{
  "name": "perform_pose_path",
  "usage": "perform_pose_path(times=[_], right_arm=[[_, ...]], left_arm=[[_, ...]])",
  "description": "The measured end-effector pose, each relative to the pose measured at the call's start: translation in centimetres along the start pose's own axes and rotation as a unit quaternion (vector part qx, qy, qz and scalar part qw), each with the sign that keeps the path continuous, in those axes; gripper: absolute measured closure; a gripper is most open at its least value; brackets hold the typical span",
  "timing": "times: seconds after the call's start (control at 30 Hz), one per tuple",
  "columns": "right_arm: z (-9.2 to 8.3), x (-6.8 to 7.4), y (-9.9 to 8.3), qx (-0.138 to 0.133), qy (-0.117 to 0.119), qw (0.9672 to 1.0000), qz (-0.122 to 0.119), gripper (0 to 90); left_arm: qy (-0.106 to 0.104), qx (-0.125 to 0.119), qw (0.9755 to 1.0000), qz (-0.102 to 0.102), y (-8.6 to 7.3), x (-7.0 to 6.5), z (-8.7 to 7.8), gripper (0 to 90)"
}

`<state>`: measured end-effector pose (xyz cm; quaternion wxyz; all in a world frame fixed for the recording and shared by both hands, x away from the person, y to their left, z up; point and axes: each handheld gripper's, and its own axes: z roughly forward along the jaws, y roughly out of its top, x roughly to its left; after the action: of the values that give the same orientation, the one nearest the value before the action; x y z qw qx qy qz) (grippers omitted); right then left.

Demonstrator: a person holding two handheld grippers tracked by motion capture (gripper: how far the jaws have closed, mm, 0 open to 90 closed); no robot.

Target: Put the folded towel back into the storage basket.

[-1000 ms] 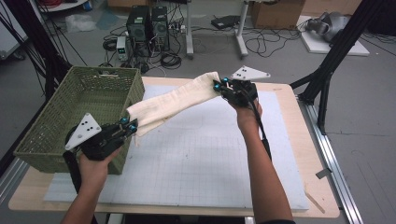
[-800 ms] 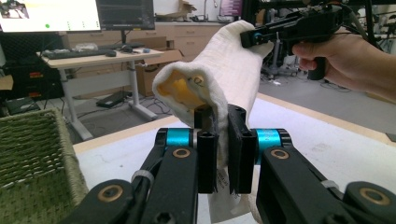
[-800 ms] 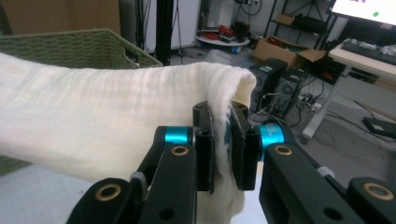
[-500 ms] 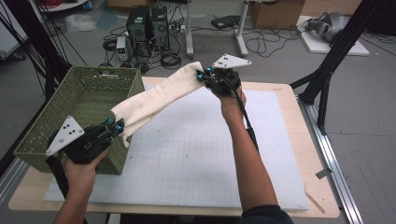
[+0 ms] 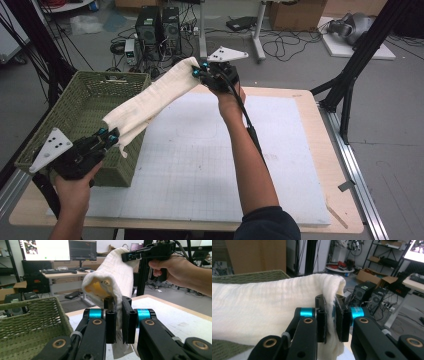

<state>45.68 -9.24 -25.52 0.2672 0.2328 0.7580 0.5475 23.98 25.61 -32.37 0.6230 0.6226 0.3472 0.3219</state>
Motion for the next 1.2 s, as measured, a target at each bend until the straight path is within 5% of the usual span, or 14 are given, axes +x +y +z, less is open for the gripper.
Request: perform_pose_path(times=[0.3, 1.2], right_arm=[[2.8, 1.5, 1.6, 0.0, 0.014, 0.9998, -0.011, 81.3], [10.7, 6.3, 4.5, 0.005, 0.06, 0.9978, -0.027, 81.2]], left_arm=[[0.021, -0.009, 0.9996, -0.014, 0.1, 1.2, -1.7, 83.5], [0.094, -0.008, 0.9955, -0.013, -0.3, 3.4, -6.5, 83.5]])
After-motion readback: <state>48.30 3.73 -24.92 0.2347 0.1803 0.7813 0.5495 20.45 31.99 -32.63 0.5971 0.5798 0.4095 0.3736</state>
